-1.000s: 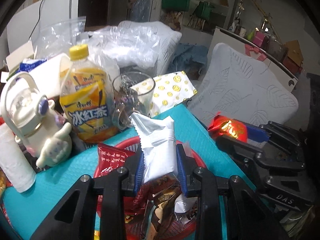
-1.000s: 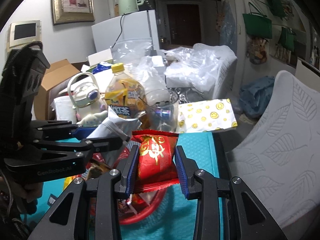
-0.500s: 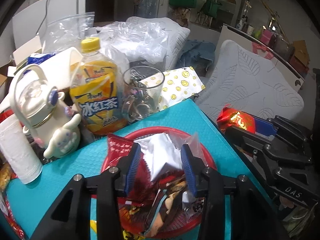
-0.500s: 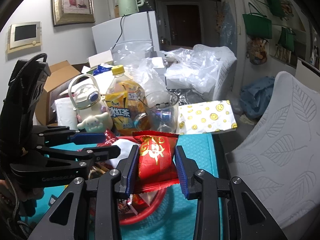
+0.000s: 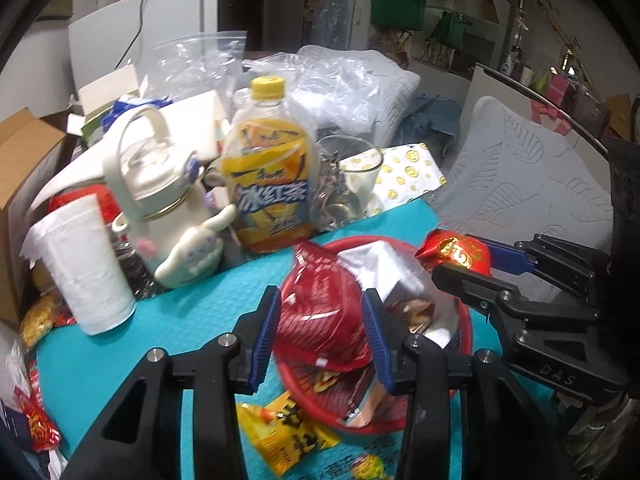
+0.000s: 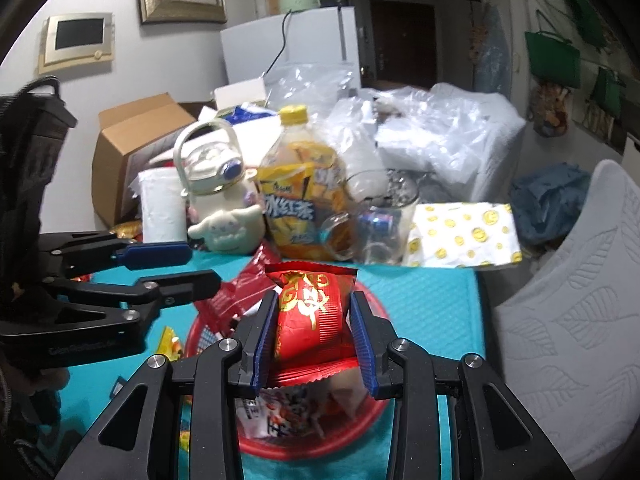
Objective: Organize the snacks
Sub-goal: 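Open left gripper dropping white packet while right gripper releases red candy into basket, then move both tools back from the basket toward the chip bag and lollipop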
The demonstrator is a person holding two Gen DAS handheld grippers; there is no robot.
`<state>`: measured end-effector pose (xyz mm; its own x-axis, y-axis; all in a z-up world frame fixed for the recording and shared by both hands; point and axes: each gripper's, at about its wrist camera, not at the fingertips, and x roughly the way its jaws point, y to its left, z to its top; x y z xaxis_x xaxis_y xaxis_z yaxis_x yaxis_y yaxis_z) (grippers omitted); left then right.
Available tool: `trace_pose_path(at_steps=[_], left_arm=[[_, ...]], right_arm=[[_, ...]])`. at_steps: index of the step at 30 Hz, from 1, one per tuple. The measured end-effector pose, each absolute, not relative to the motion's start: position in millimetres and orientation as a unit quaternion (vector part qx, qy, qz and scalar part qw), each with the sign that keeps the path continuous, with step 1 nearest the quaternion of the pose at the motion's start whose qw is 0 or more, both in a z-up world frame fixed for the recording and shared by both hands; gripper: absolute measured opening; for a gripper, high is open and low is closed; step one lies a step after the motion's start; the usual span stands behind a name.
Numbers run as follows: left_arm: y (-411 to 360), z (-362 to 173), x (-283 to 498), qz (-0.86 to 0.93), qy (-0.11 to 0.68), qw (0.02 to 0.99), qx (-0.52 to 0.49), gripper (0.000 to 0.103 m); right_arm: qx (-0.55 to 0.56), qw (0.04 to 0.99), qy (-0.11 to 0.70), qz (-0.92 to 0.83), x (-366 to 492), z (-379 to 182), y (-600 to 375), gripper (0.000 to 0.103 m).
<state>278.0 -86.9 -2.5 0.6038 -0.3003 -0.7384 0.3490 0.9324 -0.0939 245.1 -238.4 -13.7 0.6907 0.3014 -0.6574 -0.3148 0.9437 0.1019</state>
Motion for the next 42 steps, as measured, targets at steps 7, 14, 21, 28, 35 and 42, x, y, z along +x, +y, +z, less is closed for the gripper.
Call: trace_pose_path(at_steps=[7,14,21,28,35,42], left_arm=[[-72.3,-16.4,270.7,-0.169,0.415,0.894,0.021,0.041],[-67.1,-29.2,265.9,-0.168,0.428,0.888,0.015,0.041],[-65.0,-29.9,262.1,-0.167,0.431,0.887,0.012,0.041],[-67.0,-23.8,252.9,-0.171,0.421,0.891,0.012,0.041],[-72.8,-17.4,248.8,-0.171,0.413,0.895,0.015,0.041],[-69.7,-16.6,248.9,-0.161,0.413,0.896,0.018,0.041]], right_arm=[[-0.026,0.912,0.371,0.173,245.2,-29.6,-226.8,0.035],[-0.056,0.912,0.369,0.170,248.6,-43.3,-215.0,0.034],[-0.045,0.913,0.366,0.174,250.0,-40.5,-217.5,0.034],[-0.066,0.922,0.344,0.164,233.0,-27.4,-217.5,0.034],[-0.063,0.919,0.350,0.172,237.5,-26.1,-216.7,0.034],[-0.062,0.907,0.380,0.173,249.0,-35.5,-214.4,0.056]])
